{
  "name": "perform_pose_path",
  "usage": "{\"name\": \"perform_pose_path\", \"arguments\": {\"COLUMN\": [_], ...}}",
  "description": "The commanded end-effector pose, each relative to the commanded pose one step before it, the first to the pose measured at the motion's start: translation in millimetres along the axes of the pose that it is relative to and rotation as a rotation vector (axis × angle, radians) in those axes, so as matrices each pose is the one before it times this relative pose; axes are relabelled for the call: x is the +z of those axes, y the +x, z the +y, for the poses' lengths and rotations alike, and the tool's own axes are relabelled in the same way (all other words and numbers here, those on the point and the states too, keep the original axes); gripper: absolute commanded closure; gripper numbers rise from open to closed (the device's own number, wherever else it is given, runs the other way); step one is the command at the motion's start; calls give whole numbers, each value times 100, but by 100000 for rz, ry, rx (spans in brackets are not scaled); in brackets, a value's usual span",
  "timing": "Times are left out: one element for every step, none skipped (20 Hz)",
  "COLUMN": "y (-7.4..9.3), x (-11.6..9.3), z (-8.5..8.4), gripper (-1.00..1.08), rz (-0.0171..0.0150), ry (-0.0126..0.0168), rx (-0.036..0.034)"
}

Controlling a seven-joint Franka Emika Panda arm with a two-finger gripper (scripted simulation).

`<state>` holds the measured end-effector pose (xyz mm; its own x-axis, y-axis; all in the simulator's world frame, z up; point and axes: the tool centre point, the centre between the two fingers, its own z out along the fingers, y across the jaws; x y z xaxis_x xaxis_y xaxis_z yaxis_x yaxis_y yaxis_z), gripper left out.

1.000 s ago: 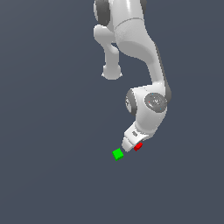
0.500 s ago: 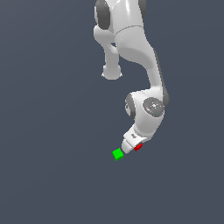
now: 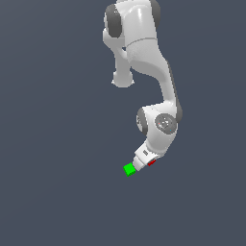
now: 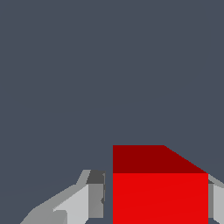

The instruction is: Stack the red cube on top of the green cube.

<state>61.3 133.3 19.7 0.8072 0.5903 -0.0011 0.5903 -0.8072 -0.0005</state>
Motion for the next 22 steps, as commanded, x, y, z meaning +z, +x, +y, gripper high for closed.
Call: {"name": "perform_pose_path", "arguments": {"y": [54, 0, 0, 0, 0, 0, 0, 0, 0, -19, -2, -7, -10, -13, -14, -14, -13, -12, -11, -10, -1, -10], "x": [-34, 0, 0, 0, 0, 0, 0, 0, 0, 34, -29, -87, -147, -209, -274, -341, -411, -483, -558, -635, -728, -793], "z": [37, 0, 0, 0, 0, 0, 0, 0, 0, -10, -1, -2, -3, -4, -4, -4, -4, -4, -3, -3, -25, -3], "gripper": [108, 108, 108, 108, 108, 108, 108, 108, 108, 108, 108, 108, 108, 108, 108, 108, 108, 108, 108, 108, 108, 108], "rz": [108, 0, 0, 0, 0, 0, 0, 0, 0, -63, 0, 0, 0, 0, 0, 0, 0, 0, 0, 0, 4, 0], "ry": [-57, 0, 0, 0, 0, 0, 0, 0, 0, 29, 0, 0, 0, 0, 0, 0, 0, 0, 0, 0, -37, 0], "rx": [17, 0, 0, 0, 0, 0, 0, 0, 0, -4, 0, 0, 0, 0, 0, 0, 0, 0, 0, 0, -31, 0]}}
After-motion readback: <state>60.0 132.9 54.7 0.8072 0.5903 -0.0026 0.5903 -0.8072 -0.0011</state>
